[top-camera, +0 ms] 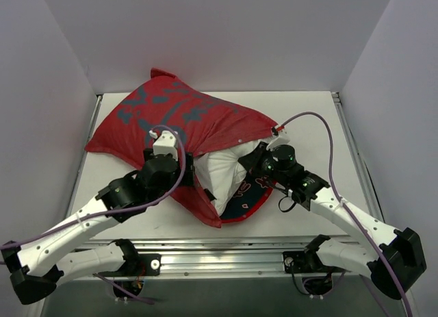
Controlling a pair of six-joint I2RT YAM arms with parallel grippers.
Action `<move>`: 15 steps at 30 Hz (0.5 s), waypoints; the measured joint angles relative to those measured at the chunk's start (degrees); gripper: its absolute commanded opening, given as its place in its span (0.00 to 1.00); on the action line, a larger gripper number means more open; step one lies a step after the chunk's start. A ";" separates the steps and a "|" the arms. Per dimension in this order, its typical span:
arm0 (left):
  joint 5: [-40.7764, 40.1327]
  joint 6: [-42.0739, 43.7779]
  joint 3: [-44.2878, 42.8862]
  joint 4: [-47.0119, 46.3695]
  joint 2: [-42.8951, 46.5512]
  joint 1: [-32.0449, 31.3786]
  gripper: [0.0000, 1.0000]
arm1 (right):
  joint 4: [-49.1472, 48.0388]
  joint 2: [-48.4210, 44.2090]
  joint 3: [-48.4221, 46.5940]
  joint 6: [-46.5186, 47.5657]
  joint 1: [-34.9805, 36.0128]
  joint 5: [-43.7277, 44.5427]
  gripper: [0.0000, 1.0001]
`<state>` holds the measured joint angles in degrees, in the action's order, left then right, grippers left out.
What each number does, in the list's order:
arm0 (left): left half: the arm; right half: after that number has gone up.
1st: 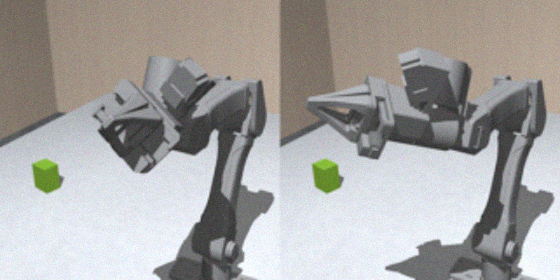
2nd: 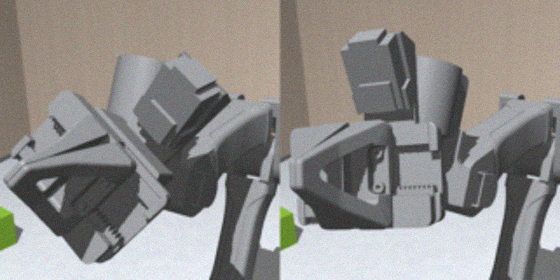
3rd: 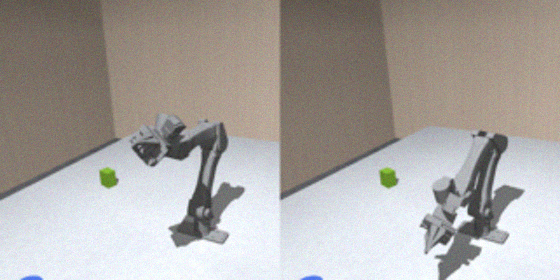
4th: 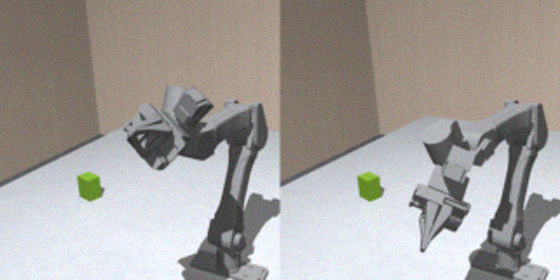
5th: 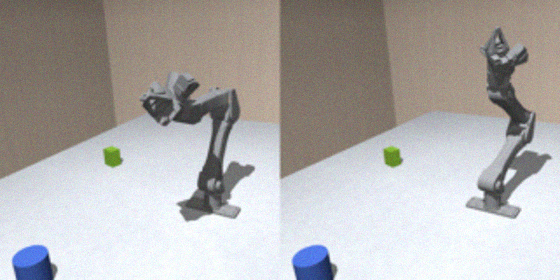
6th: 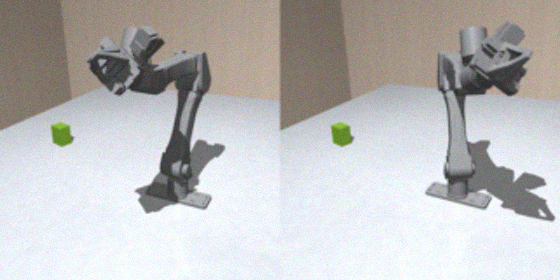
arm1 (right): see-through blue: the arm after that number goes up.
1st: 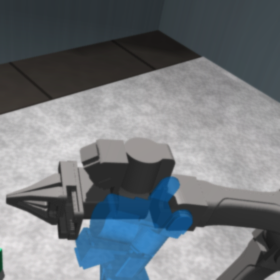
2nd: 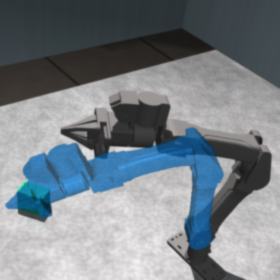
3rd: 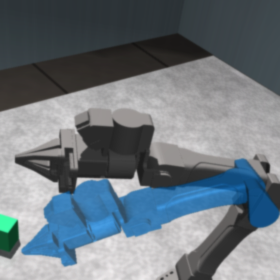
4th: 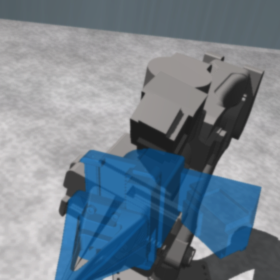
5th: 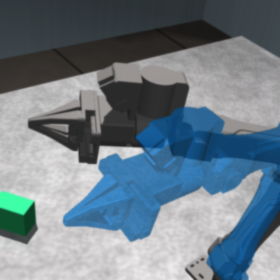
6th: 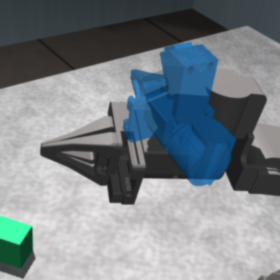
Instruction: Remove the pillowcase from the pillow
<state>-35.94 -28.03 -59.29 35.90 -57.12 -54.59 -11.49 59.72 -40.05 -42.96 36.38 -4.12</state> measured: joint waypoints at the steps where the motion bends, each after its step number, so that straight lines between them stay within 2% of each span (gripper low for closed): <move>1: 1.79 -0.98 0.00 0.00 1.57 0.00 0.94 | -0.24 0.66 -0.35 0.04 -0.02 0.26 0.00; 6: 11.87 -5.57 0.00 0.15 7.52 0.04 0.94 | -1.57 3.58 -2.03 0.68 -0.09 0.72 0.00; 9: 17.59 -8.24 0.90 -0.07 8.52 0.04 0.99 | -1.55 4.90 -3.19 1.22 -0.09 0.90 0.00; 11: 20.31 -11.04 3.10 0.13 8.81 0.04 0.90 | -1.55 5.51 -3.91 1.49 -0.22 0.94 0.00; 13: 21.77 -14.32 6.36 0.74 8.90 0.04 0.88 | -1.55 6.10 -4.74 1.73 -0.44 0.94 0.00; 15: 22.08 -17.97 9.49 2.10 9.51 0.04 0.81 | -1.55 6.64 -5.68 2.12 -0.70 0.94 0.00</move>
<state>-13.87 -46.00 -49.80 38.00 -47.62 -54.54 -13.04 66.37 -45.74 -40.84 35.68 -3.18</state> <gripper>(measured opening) 0.865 0.077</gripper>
